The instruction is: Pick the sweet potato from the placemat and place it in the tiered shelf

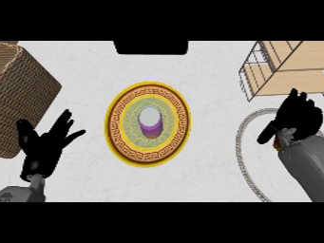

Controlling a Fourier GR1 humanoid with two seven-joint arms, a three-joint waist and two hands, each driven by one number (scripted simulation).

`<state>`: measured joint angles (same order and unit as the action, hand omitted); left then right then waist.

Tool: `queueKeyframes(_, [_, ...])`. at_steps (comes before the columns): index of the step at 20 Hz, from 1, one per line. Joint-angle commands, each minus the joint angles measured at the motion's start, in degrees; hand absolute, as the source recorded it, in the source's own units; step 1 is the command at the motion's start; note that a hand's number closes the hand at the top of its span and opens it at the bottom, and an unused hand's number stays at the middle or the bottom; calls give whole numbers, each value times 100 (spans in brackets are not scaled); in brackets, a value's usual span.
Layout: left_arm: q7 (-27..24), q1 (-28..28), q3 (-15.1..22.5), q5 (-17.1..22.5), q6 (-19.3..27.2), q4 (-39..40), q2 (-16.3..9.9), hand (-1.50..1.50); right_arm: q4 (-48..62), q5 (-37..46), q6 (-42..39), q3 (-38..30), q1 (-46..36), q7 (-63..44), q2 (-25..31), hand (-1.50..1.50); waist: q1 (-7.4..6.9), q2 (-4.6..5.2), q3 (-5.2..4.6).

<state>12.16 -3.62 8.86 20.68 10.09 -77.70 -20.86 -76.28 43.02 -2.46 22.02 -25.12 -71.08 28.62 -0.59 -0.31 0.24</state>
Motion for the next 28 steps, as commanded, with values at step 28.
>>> queueKeyframes(28, [166, 188, -288, -372, -256, 55, 310, 0, 1792, 1990, 193, -1619, -112, 581, -1136, -150, 4, 42, -23])
